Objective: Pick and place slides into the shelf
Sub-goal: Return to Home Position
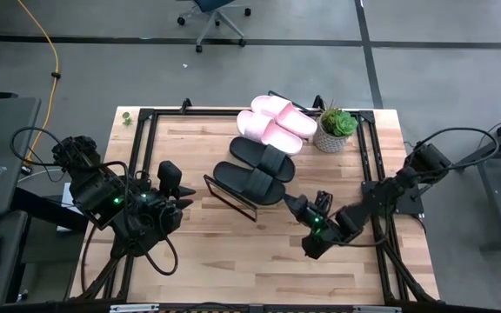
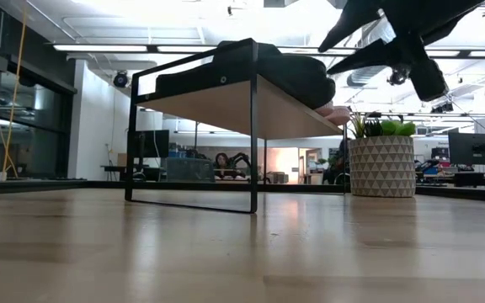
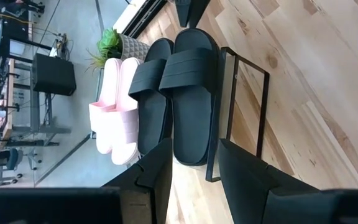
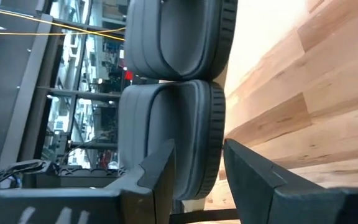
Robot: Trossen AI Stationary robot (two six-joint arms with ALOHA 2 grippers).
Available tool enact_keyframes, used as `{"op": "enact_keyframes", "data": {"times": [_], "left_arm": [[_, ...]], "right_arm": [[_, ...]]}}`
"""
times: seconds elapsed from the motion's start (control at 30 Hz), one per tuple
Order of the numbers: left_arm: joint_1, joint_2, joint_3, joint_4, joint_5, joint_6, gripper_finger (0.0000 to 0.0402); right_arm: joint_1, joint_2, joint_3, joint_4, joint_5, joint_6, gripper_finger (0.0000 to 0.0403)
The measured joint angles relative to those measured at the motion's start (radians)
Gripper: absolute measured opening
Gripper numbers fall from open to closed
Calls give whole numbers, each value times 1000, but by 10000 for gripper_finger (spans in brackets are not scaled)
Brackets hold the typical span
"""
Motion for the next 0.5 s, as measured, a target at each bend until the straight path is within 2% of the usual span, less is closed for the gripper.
{"op": "enact_keyframes", "data": {"times": [0.13,0.3,0.4,0.5], "left_arm": [[0,0,0,0,-5,2,117],[0,0,0,0,-29,2,117],[0,0,0,2,-46,2,117],[0,-6,0,19,-67,2,117]], "right_arm": [[20,-29,0,-38,28,-7,126],[60,-134,0,-206,95,-19,126],[104,-241,0,-318,135,-128,126],[150,-379,0,-366,150,-335,126]]}}
